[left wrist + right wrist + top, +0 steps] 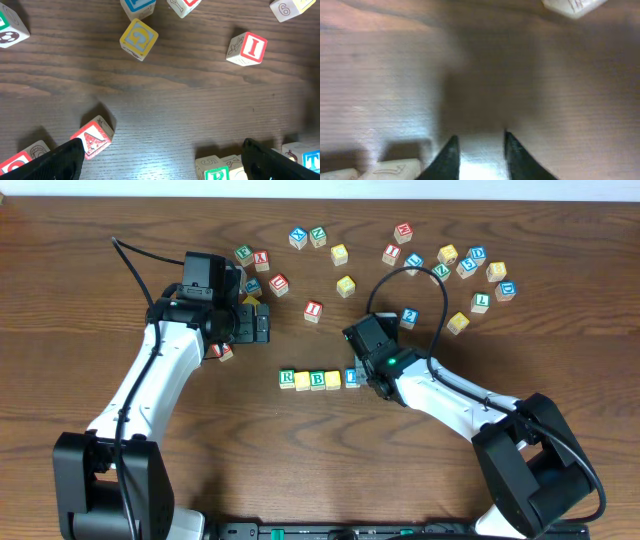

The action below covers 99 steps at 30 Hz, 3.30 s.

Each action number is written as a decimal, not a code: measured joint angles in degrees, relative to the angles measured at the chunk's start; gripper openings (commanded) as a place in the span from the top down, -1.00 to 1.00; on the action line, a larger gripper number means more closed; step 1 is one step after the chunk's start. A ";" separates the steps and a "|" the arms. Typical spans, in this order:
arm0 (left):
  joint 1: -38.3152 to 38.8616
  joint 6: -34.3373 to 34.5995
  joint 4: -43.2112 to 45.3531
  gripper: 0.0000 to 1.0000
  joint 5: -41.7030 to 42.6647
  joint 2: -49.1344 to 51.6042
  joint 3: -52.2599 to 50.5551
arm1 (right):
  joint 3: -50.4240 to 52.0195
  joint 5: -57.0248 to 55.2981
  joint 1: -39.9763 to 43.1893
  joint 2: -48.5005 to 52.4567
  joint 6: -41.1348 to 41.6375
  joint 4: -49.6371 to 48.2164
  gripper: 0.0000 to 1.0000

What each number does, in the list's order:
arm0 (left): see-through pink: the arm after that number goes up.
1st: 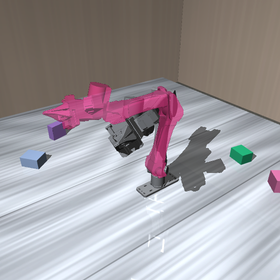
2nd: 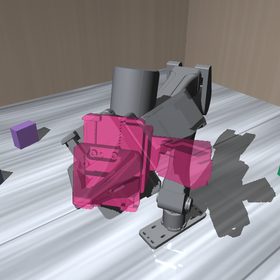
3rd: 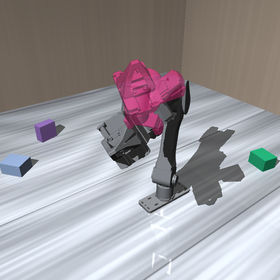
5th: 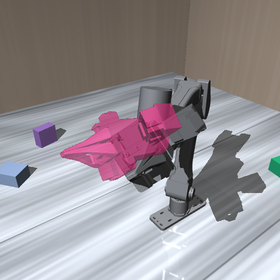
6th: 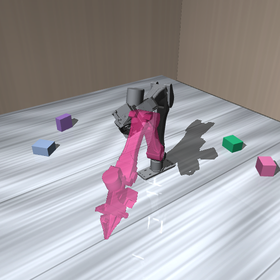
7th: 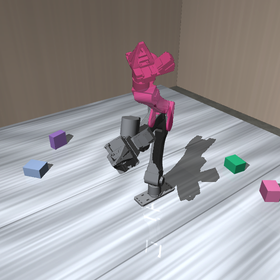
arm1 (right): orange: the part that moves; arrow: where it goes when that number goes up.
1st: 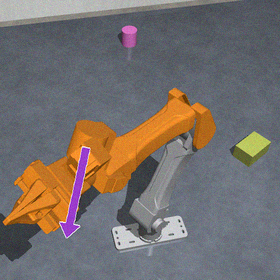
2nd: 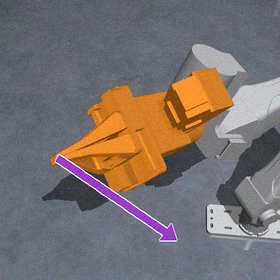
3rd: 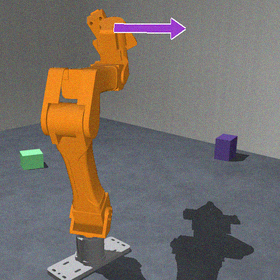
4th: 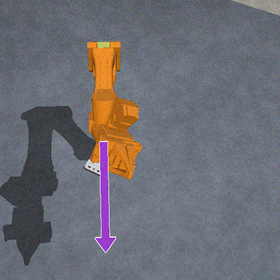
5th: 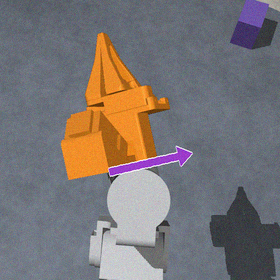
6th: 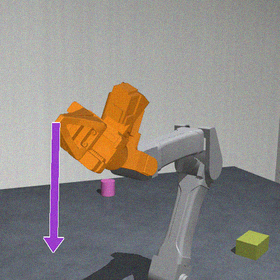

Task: Spell out ROBOT
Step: 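Open the right gripper and release the blue T block, then raise the right gripper and move it back toward the right cluster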

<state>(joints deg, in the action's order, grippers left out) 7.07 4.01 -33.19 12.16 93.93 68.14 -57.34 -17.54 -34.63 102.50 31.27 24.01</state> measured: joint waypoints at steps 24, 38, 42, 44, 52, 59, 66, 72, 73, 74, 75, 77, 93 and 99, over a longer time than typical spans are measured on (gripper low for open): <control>0.00 0.00 0.00 -0.96 -0.02 0.00 0.00 | -0.04 1.51 -4.68 0.00 3.58 1.66 0.61; 0.00 0.00 0.00 -0.96 0.00 0.00 0.00 | -0.04 3.02 -4.68 0.00 3.67 0.17 0.62; 0.00 0.00 0.00 -0.96 -0.02 0.00 0.00 | -0.04 3.32 -4.68 0.00 3.69 0.15 0.62; 0.00 0.00 0.00 -0.96 -0.02 0.00 0.00 | -0.04 3.50 -4.68 0.00 3.67 0.13 0.62; 0.00 0.00 0.00 -0.96 -0.02 0.00 0.00 | -0.04 3.87 -4.68 0.00 3.67 -0.02 0.62; 0.00 0.00 0.00 -0.96 0.00 0.00 0.00 | -0.04 4.00 -4.68 0.00 3.65 -0.50 0.61; 0.00 0.00 0.00 -0.96 -0.02 0.00 0.00 | -0.04 4.28 -4.68 0.00 3.65 -0.74 0.61; 0.00 0.00 0.00 -0.96 -0.02 0.00 0.00 | -0.04 4.31 -4.68 0.00 3.65 -0.74 0.61; 0.00 0.00 0.00 -0.96 0.00 0.00 0.00 | -0.04 4.31 -4.68 0.00 3.65 -0.74 0.61; 0.00 0.00 0.00 -0.96 -0.02 0.00 0.00 | -0.04 4.31 -4.68 0.00 3.65 -0.74 0.61; 0.00 0.00 0.00 -0.96 0.00 0.00 0.00 | -0.04 4.28 -4.68 0.00 3.65 -0.74 0.61; 0.00 0.00 0.00 -0.96 -0.02 0.00 0.00 | -0.04 4.22 -4.68 0.00 3.65 -0.68 0.61; 0.00 0.00 0.00 -0.96 0.00 0.00 0.00 | -0.04 -5.90 -4.11 0.00 3.65 -0.02 0.62; 0.00 0.00 0.00 -0.96 -0.02 0.00 0.00 | -0.04 -8.98 -1.46 0.00 3.63 -1.03 0.56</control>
<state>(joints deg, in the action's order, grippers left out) 7.07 4.01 -33.19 12.14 93.93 68.14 -57.39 -26.52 -36.10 102.50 34.89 22.98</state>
